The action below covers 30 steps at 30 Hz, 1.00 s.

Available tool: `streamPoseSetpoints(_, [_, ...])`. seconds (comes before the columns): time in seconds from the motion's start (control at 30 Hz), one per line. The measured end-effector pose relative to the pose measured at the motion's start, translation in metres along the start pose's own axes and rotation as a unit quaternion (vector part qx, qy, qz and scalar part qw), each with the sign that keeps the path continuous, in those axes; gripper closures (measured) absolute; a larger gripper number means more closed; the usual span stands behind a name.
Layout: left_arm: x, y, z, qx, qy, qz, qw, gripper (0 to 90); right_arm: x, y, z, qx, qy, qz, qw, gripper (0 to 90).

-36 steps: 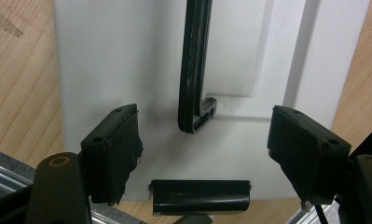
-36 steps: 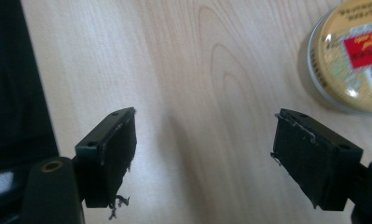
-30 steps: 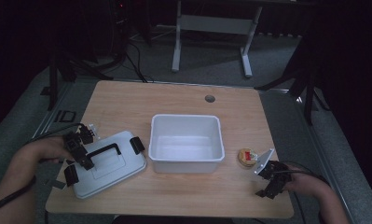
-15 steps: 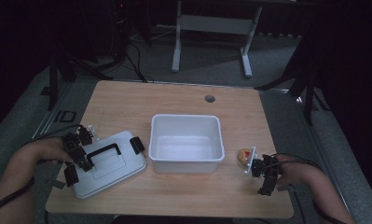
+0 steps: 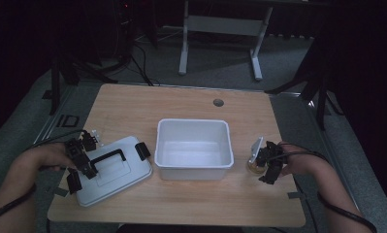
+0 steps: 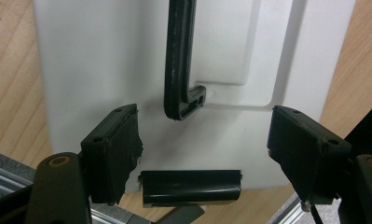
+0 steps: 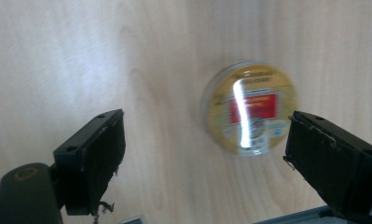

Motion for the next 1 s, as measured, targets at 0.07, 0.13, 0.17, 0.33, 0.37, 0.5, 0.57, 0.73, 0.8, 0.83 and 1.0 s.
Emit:
streamPoseSetpoints(0.07, [0.000, 0.000, 0.000, 0.000, 0.000, 0.000, 1.0000, 24.6, -0.008, 0.000, -0.001, -0.001, 0.007, -0.006, 1.0000, 11.7])
streamPoseSetpoints(0.13, [0.000, 0.000, 0.000, 0.000, 0.001, -0.001, 1.0000, 24.6, -0.016, -0.001, -0.005, 0.000, 0.009, -0.011, 0.9999, 11.5])
streamPoseSetpoints(0.17, [0.000, -0.001, 0.000, 0.001, 0.000, -0.001, 1.0000, 24.6, -0.016, -0.001, -0.005, 0.000, 0.009, -0.011, 0.9999, 11.5])
streamPoseSetpoints(0.33, [0.000, 0.000, 0.001, 0.002, -0.002, -0.003, 1.0000, 24.6, -0.026, -0.005, -0.021, 0.006, -0.007, -0.018, 0.9998, 11.4])
streamPoseSetpoints(0.37, [0.000, 0.000, 0.001, 0.002, -0.003, -0.003, 1.0000, 24.6, -0.026, -0.005, -0.021, 0.006, -0.007, -0.018, 0.9998, 11.4])
streamPoseSetpoints(0.5, [0.000, 0.001, 0.001, 0.003, -0.001, -0.002, 1.0000, 24.6, -0.031, -0.005, -0.033, 0.013, -0.012, -0.023, 0.9996, 11.4])
streamPoseSetpoints(0.57, [0.001, 0.001, 0.000, 0.003, 0.001, -0.003, 1.0000, 24.6, -0.032, -0.006, -0.037, 0.016, -0.015, -0.025, 0.9994, 11.4])
streamPoseSetpoints(0.73, [0.000, -0.001, -0.003, 0.007, 0.005, -0.005, 0.9999, 24.6, -0.035, -0.007, -0.051, 0.027, -0.023, -0.024, 0.9991, 11.1])
streamPoseSetpoints(0.8, [0.000, -0.002, -0.005, 0.006, 0.005, -0.005, 1.0000, 24.6, -0.035, -0.008, -0.056, 0.031, -0.024, -0.018, 0.9991, 11.3])
streamPoseSetpoints(0.83, [0.000, -0.002, -0.005, 0.006, 0.005, -0.005, 1.0000, 24.6, -0.035, -0.008, -0.056, 0.031, -0.024, -0.018, 0.9991, 11.3])
streamPoseSetpoints(1.0, [0.001, -0.001, -0.008, 0.014, 0.008, -0.004, 0.9999, 24.6, -0.035, -0.009, -0.063, 0.035, -0.015, 0.002, 0.9993, 19.2])
Point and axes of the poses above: each handheld gripper's, and its own axes: z roughly backward along the jaws, y roughly out of its underside, x roughly to its left, the point moved 5 cm from there along -z, roughly forward along the jaws, and after that the axes turned 11 degrees about x, right-handed, at the moved point
